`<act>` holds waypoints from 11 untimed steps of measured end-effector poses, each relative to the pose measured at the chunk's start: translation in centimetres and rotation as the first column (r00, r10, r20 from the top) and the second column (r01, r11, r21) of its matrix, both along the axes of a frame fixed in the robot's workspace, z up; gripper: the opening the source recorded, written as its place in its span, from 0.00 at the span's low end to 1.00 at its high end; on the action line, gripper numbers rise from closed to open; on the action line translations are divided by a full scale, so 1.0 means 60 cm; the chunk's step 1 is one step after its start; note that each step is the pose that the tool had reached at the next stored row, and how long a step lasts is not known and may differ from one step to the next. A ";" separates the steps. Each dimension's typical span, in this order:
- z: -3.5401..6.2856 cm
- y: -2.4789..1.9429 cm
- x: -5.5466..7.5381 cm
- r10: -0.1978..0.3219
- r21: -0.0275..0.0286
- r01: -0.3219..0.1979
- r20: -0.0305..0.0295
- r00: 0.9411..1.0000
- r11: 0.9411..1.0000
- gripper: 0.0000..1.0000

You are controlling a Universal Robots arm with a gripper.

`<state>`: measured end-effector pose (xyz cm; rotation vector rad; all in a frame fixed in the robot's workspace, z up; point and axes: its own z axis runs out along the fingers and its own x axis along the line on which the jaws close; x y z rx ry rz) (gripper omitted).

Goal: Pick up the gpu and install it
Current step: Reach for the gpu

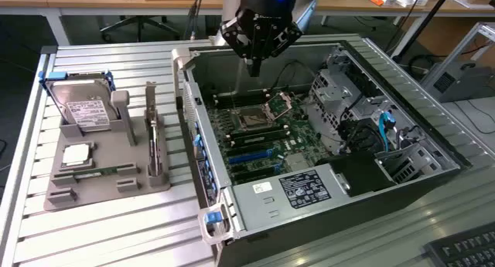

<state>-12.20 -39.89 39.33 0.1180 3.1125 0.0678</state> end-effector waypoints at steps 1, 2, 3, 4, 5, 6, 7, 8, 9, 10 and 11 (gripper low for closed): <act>0.000 0.0000 -0.003 0.000 0.000 0.000 0.000 1.000 1.000 0.11; 0.000 0.0000 -0.004 0.000 0.000 0.000 0.000 1.000 1.000 0.11; 0.000 0.0000 -0.004 0.000 0.000 0.000 0.000 1.000 1.000 0.11; 0.000 0.0000 -0.005 0.000 0.000 0.000 0.000 1.000 1.000 0.11; 0.000 0.0000 -0.006 0.000 0.000 0.000 0.000 1.000 1.000 0.11; 0.000 0.0000 -0.007 0.000 0.000 0.000 0.000 1.000 1.000 0.11; 0.000 0.0000 -0.008 0.000 0.000 0.000 0.000 1.000 1.000 0.11; 0.000 0.0000 -0.009 0.000 0.000 0.000 0.000 1.000 1.000 0.11; 0.000 0.0000 -0.010 0.000 0.000 0.000 0.000 1.000 1.000 0.11; 0.000 0.0000 -0.011 0.000 0.000 0.000 0.000 1.000 1.000 0.11; 0.000 0.0000 -0.011 0.000 0.000 0.000 0.000 1.000 1.000 0.11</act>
